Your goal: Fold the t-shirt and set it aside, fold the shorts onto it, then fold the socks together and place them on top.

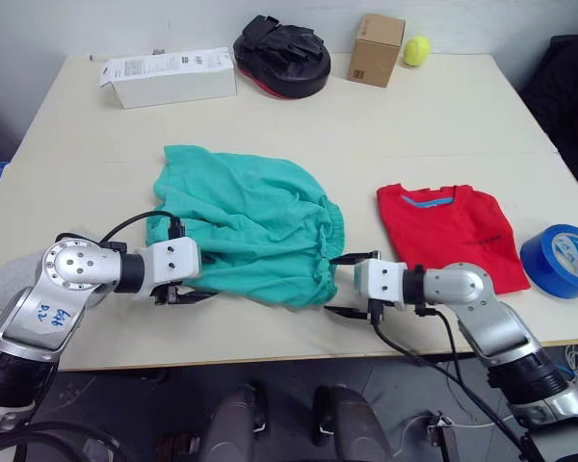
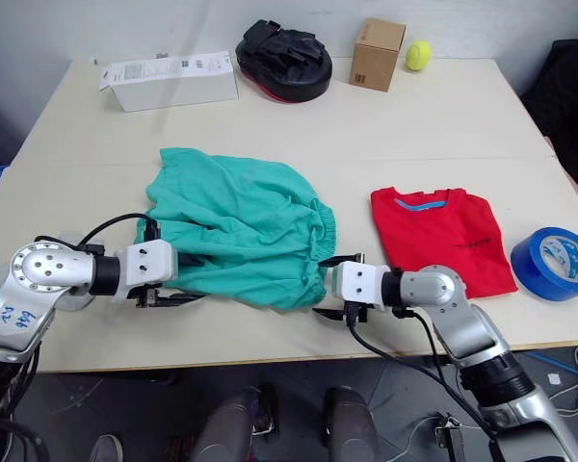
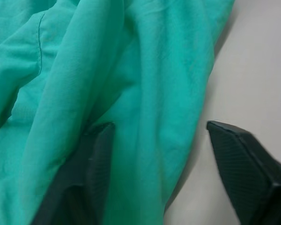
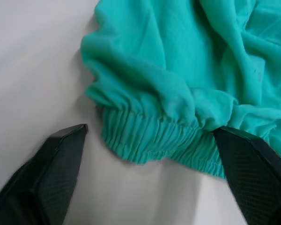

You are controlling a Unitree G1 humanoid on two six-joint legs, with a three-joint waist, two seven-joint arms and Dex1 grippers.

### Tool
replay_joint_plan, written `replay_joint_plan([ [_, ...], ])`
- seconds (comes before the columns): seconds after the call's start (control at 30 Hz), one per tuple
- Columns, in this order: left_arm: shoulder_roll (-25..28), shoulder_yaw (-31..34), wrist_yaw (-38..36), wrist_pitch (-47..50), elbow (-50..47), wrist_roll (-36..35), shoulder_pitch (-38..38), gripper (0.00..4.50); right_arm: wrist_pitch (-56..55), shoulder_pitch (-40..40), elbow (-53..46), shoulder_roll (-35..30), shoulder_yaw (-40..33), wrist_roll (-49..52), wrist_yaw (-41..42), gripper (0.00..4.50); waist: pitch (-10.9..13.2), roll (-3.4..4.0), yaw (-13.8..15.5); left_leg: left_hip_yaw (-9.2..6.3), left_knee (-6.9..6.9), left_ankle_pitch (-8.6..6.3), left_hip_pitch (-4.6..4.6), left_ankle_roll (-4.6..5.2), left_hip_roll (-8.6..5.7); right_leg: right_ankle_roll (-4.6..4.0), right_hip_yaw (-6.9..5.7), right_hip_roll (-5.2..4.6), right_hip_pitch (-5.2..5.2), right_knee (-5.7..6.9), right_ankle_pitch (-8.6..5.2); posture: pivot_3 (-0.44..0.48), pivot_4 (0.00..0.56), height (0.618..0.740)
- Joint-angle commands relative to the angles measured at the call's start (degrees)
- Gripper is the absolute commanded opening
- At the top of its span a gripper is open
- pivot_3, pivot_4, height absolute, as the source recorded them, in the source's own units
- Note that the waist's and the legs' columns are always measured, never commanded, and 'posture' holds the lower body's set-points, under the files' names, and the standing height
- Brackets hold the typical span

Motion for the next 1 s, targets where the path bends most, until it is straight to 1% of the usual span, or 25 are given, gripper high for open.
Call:
replay_joint_plan([
  [0.03,-0.22,1.39,0.33,-0.8,2.76,1.01,-1.49,1.64,-1.25,-1.85,2.04,1.65,0.21,-1.05,-1.48,2.87,0.0,0.0,-0.13,0.0,0.01,0.01,0.02,0.0,-0.01,0.0,0.01,-0.01,0.0,0.05,0.0,0.0,0.15,0.74],
  [0.1,-0.24,1.67,0.17,-1.04,3.97,1.13,-1.99,1.09,-1.83,-2.2,2.78,2.02,0.0,-1.18,-1.5,2.28,0.0,0.0,-0.12,0.0,0.03,0.03,0.03,-0.02,-0.01,0.0,0.02,-0.02,-0.03,0.11,0.0,0.0,0.15,0.74],
  [0.2,-0.14,2.17,-0.3,-1.14,5.45,0.86,-2.72,0.04,-2.17,-1.85,2.71,1.62,-0.93,0.12,-0.71,1.1,0.0,0.0,0.0,-0.03,0.02,0.02,0.02,-0.02,-0.01,0.0,0.01,-0.02,-0.04,0.12,0.0,0.0,0.15,0.74],
  [0.23,-0.04,2.33,-0.46,-1.31,5.88,0.82,-2.84,0.0,-2.3,-1.63,2.42,1.27,-1.19,0.53,-0.36,0.81,0.0,0.0,-0.01,-0.03,0.02,0.02,0.02,-0.02,-0.01,0.0,0.01,-0.02,-0.04,0.12,0.0,0.0,0.15,0.74],
  [0.3,0.11,2.69,-0.69,-1.36,6.56,0.68,-2.9,0.0,-2.28,-1.12,1.27,0.25,-1.7,1.49,0.73,0.1,0.0,0.0,-0.06,-0.03,0.02,0.02,0.01,-0.02,-0.01,0.0,0.0,-0.02,-0.03,0.11,0.0,0.0,0.15,0.74],
  [0.33,0.23,2.9,-0.92,-1.41,6.88,0.54,-2.88,0.0,-2.26,-0.86,0.48,-0.49,-2.04,2.18,1.65,0.04,0.0,0.0,-0.06,-0.03,0.02,0.02,0.01,-0.01,-0.01,0.0,0.0,-0.02,-0.03,0.11,0.0,0.0,0.15,0.74],
  [0.5,1.27,4.43,-3.0,-0.92,9.15,-0.91,-4.08,0.0,-1.16,-1.92,-3.48,-5.7,-4.68,6.29,7.56,0.04,0.0,0.0,-0.07,-0.03,0.03,0.02,0.02,-0.01,-0.01,0.0,0.0,-0.02,-0.03,0.11,0.0,0.0,0.15,0.74],
  [0.57,1.83,5.72,-5.06,2.82,9.03,-4.15,-5.12,0.0,0.16,-3.23,-5.62,-9.05,-6.31,9.83,11.64,0.04,0.01,0.0,-0.03,-0.04,0.03,0.02,0.01,-0.01,-0.01,0.0,0.0,-0.02,-0.03,0.1,0.0,0.0,0.15,0.74],
  [0.63,2.92,6.88,-8.36,6.64,7.08,-8.21,-4.64,0.0,3.1,-3.91,-8.19,-12.41,-7.69,14.16,15.84,0.04,0.02,0.01,-0.04,-0.04,0.05,0.02,-0.02,0.0,-0.01,0.0,-0.01,-0.03,-0.04,0.1,0.0,0.0,0.15,0.74],
  [0.7,6.75,9.06,-14.76,13.01,1.22,-15.46,-0.9,0.0,7.79,-3.55,-11.89,-17.71,-9.57,20.94,22.44,0.04,0.02,0.01,-0.06,-0.08,0.07,-0.01,0.01,0.02,-0.01,0.0,-0.02,-0.04,0.01,0.1,0.0,0.0,0.15,0.74],
  [0.77,10.67,11.13,-19.8,17.48,-4.53,-20.91,4.05,0.0,11.17,-2.64,-14.65,-22.21,-10.7,25.87,27.56,0.04,0.02,0.01,-0.2,-0.13,0.02,-0.01,0.01,0.02,0.01,0.0,-0.04,-0.03,0.07,0.11,0.0,0.0,0.15,0.74],
  [0.87,15.11,13.44,-24.33,18.28,-10.83,-23.61,12.48,0.0,13.45,-2.09,-15.77,-25.87,-10.25,27.84,31.53,0.04,0.03,0.02,-0.34,-0.15,-0.02,-0.06,0.08,0.02,0.03,0.01,-0.07,-0.01,0.18,-0.02,-0.01,0.0,0.15,0.74],
  [0.93,15.49,13.82,-24.43,17.78,-12.2,-23.58,15.09,0.0,11.86,-2.01,-14.66,-25.93,-8.9,25.95,32.68,0.04,0.04,0.05,-0.19,-0.14,0.01,-0.06,0.08,0.01,0.03,-0.02,-0.07,-0.01,0.19,-0.25,-0.02,0.0,0.15,0.74],
  [1.0,13.54,12.96,-20.65,17.8,-11.52,-22.09,14.42,0.0,8.86,-3.05,-11.73,-23.3,-6.97,21.98,30.59,0.04,0.04,0.06,-0.02,-0.14,0.02,-0.13,0.08,-0.14,0.02,-0.07,-0.07,-0.03,0.19,-0.26,-0.05,0.0,0.15,0.74],
])
